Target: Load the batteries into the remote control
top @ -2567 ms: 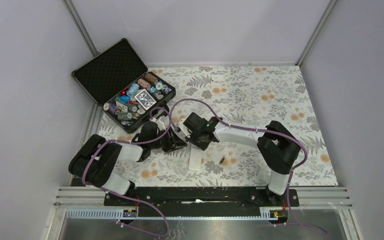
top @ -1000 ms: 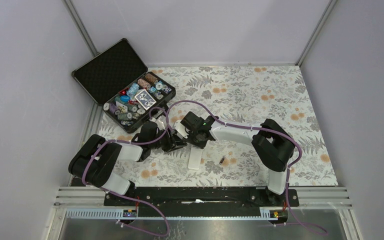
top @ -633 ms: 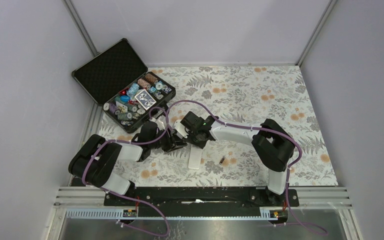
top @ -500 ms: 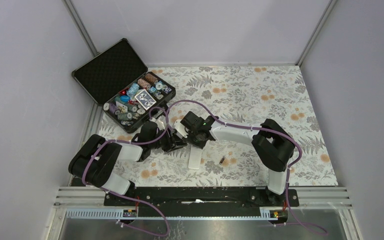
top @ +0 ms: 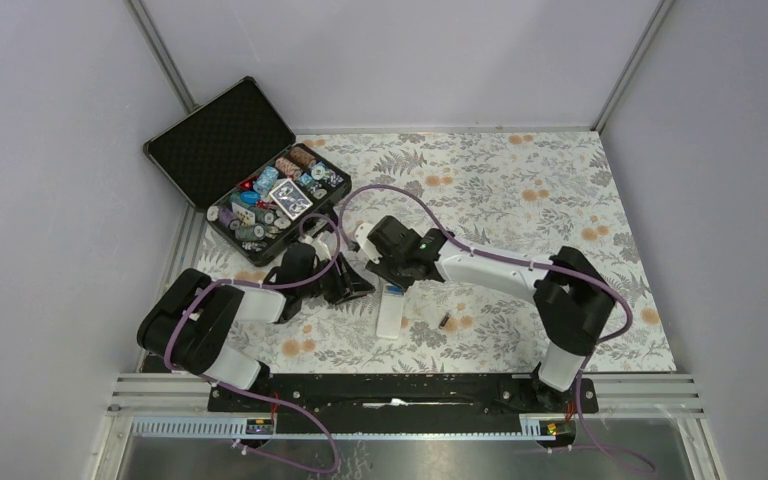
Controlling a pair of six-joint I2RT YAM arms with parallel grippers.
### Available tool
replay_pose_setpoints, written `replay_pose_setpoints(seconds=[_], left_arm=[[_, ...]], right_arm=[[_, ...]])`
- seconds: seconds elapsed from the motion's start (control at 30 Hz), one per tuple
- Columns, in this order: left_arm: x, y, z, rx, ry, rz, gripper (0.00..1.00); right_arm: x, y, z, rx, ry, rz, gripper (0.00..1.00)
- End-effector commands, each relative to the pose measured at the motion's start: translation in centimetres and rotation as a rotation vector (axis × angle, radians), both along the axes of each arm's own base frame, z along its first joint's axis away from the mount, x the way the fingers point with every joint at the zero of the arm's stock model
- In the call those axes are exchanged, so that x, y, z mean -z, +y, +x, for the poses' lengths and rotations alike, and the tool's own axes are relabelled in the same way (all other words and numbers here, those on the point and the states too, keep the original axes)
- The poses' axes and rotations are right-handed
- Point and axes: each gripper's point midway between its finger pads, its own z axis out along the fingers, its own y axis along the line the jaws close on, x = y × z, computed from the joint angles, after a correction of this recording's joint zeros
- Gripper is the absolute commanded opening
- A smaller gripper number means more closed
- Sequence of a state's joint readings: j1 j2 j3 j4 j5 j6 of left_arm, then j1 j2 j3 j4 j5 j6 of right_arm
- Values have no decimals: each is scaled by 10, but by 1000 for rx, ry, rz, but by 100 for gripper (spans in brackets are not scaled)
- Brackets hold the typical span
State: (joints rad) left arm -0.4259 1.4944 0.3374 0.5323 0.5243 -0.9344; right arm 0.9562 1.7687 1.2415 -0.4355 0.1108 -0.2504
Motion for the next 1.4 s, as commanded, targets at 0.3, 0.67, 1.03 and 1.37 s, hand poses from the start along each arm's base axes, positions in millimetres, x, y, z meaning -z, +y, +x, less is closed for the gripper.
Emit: replay_pose_setpoints(seconds=[0.3,0.67,1.03,1.37], left_arm=[[-13,-15,8,51,-87,-9,40],[-12,-31,-11,97,-70,8,39],[-13,-45,-28,109,-63,16,39],[-15,-52,-34,109,-71,26,39]], right_arm=[[-24,-23,-11,327,-27,198,42],[-28,-41,-19,523,15,386,47],[-34,-48,-24,569,8,492,55],[-31,-44,-20,562,18,479,55]])
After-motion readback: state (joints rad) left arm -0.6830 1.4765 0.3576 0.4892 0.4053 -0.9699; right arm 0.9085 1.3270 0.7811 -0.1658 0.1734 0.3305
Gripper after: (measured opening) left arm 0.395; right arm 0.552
